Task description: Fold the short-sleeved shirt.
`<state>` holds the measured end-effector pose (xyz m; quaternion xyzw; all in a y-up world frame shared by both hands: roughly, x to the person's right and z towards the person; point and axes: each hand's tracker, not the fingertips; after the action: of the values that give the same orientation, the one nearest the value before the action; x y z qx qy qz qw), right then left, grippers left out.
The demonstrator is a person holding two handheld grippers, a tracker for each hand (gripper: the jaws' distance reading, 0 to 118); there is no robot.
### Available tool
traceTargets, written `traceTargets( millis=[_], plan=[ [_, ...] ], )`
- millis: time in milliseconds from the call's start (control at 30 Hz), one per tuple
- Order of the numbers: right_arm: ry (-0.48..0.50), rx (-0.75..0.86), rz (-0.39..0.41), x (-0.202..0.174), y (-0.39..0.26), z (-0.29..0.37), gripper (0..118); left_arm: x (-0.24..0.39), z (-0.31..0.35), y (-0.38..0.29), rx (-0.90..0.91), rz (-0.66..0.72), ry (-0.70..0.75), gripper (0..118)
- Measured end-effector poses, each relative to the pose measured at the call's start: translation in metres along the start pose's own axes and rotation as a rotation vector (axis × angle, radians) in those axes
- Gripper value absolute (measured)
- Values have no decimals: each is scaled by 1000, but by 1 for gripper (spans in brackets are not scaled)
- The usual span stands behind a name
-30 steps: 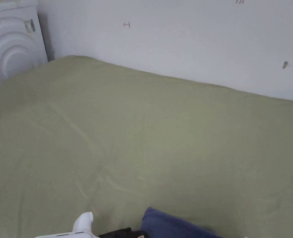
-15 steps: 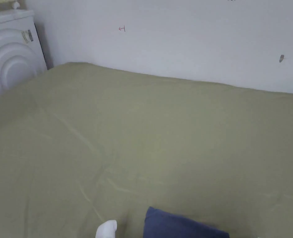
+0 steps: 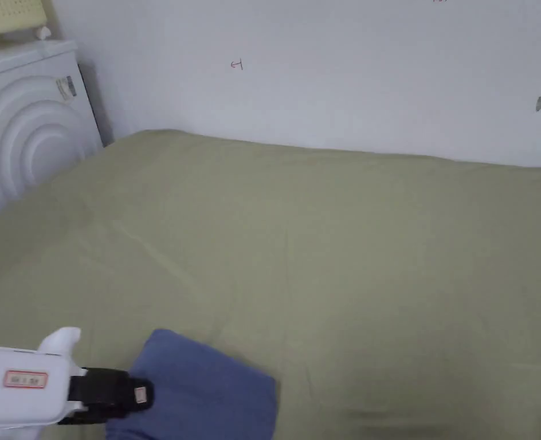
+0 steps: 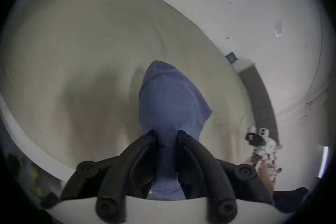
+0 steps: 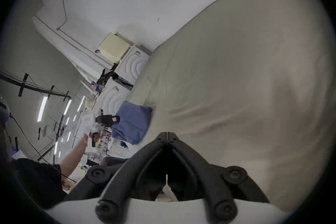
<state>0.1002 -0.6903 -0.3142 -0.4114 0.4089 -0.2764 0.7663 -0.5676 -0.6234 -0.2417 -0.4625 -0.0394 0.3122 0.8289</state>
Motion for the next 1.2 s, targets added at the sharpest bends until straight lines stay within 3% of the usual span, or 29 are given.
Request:
traceTargets(
  millis=[33,267,367,400,433,467,500,600,667,733,800,900,933,1033,1100,1200],
  plan=[
    [-15,3,9,-5,-1,2,0,-8,14,10,32,-28,87,22],
    [-115,-12,9,-27,-20,7,0,-113,70,83,63,-13,326,22],
    [-136,-18,-10,-32,-33,7,0,-154,67,85,54,69,409,22],
    [-137,-20,-12,-33,-37,7,0,-164,63,82,54,91,411,28],
    [-142,-29,-17,-36,-40,7,0,-176,58,80,27,126,396,43],
    [-154,-32,-15,-36,-42,9,0,-182,57,75,35,167,397,67],
    [-166,-35,-7,-39,-43,11,0,-183,60,71,68,180,405,78],
    [-168,-33,24,-50,-42,21,0,-167,95,65,182,207,399,82],
    [-151,-11,61,-61,-38,30,0,-133,120,64,223,192,486,79],
    [-175,19,130,-78,-30,41,0,-96,148,63,334,83,565,76],
    [-235,73,223,-99,-20,55,0,-25,167,42,463,-61,556,63],
    [-335,169,339,-135,-4,77,0,73,169,0,632,-273,494,55],
    [-371,199,415,-149,0,83,0,106,165,-16,659,-327,425,45],
    [-434,318,530,-177,5,97,0,166,144,-68,840,-367,291,0],
    [-499,397,593,-192,2,102,0,198,120,-90,826,-366,213,0],
    [-600,491,617,-195,-4,101,0,238,85,-117,783,-402,212,0]
  ],
)
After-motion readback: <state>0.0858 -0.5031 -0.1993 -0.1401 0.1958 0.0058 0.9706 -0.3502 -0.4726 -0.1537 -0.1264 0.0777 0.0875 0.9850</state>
